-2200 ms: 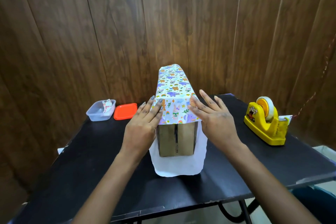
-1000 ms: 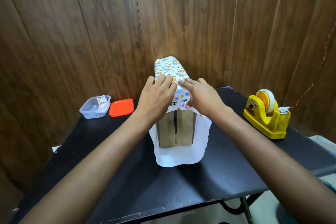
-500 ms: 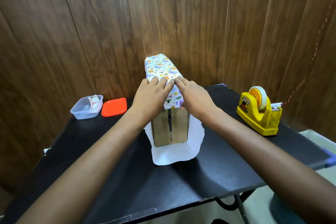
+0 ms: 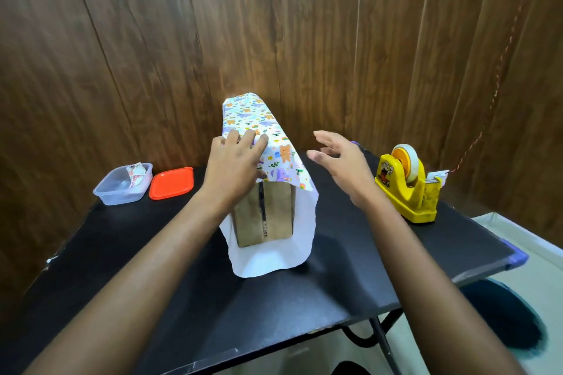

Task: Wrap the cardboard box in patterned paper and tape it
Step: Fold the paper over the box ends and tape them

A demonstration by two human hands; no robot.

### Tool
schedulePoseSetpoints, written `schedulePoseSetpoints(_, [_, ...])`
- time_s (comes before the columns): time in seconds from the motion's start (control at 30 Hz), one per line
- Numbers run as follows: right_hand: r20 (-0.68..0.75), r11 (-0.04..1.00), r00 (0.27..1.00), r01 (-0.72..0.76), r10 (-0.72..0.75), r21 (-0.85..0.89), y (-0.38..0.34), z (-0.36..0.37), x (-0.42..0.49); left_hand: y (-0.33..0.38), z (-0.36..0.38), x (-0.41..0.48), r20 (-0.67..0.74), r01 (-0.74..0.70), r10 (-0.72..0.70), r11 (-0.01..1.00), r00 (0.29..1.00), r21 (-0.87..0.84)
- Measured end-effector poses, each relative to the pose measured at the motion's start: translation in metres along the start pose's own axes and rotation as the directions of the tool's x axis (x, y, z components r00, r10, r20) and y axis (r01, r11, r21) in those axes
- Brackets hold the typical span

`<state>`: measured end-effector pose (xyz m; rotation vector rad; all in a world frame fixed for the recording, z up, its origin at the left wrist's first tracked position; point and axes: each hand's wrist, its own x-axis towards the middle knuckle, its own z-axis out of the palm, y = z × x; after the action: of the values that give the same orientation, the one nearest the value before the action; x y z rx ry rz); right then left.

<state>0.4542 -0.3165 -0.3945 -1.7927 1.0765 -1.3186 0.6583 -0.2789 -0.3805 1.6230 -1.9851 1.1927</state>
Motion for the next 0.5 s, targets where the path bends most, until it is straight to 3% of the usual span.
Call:
schedulePoseSetpoints(0.1, [-0.202,0.990,0.972,-0.098,0.116,0.097,0.033,-0.027,-0.002,-0.001,0.001,-0.001,-0.010,0.001,-0.001,1.000,1.000,-0.029])
schedulePoseSetpoints(0.13, [-0.276,0.990,0.951,-0.127,0.140,0.063,0.043,-0.038,-0.002,-0.001,0.002,-0.001,-0.018,0.003,-0.004,0.999,1.000,-0.036])
schedulePoseSetpoints(0.2, [-0.432,0.952,0.888,-0.254,0.160,-0.170,0.061,-0.063,0.000,-0.001,0.004,-0.002,-0.034,0.012,-0.013,0.999,0.999,-0.047])
schedulePoseSetpoints(0.3, [-0.606,0.680,0.767,-0.560,0.209,-0.474,0.085,-0.105,0.000,0.002,0.006,-0.002,-0.052,0.021,-0.025,0.998,0.998,-0.061])
schedulePoseSetpoints(0.37, [-0.585,0.580,0.725,-0.668,0.365,-0.466,0.095,-0.124,0.005,0.002,0.007,-0.002,-0.062,0.029,-0.033,0.997,0.998,-0.068])
schedulePoseSetpoints(0.5, [-0.398,0.713,0.708,-0.681,0.583,-0.167,0.098,-0.144,0.020,0.002,0.007,-0.003,-0.066,0.033,-0.037,0.997,0.997,-0.068])
